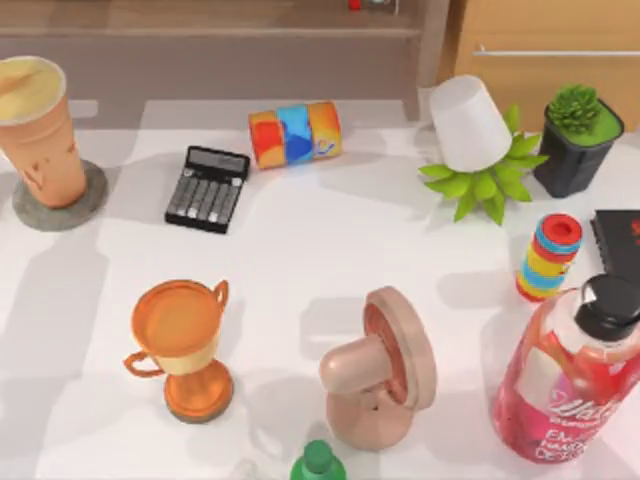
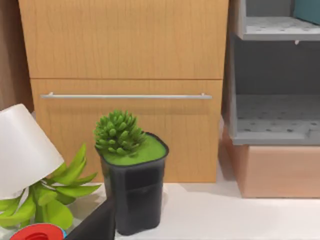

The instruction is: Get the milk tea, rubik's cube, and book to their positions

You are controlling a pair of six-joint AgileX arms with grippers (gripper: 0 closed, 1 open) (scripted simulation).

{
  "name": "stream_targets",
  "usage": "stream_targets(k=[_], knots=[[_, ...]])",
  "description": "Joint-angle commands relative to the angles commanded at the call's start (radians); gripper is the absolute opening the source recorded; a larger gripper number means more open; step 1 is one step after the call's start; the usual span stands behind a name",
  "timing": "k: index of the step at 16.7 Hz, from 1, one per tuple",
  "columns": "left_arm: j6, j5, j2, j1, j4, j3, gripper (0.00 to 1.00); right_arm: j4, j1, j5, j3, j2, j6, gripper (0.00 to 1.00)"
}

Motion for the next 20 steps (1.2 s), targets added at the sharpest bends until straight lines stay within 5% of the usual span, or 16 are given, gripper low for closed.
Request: stream_targets(k=[4, 17, 20], knots=[[0.003, 0.000, 0.007, -0.004, -0.007, 0.001, 0.00, 0.000, 0.000, 0.000, 0.000, 0.000, 0.000, 1.00], [0.003, 0.000, 0.007, -0.004, -0.007, 0.001, 0.98, 0.000, 0.000, 0.000, 0.000, 0.000, 0.000, 1.00], [0.003, 0.000, 0.007, -0.004, -0.007, 0.001, 1.00, 0.000, 0.000, 0.000, 0.000, 0.000, 0.000, 1.00]])
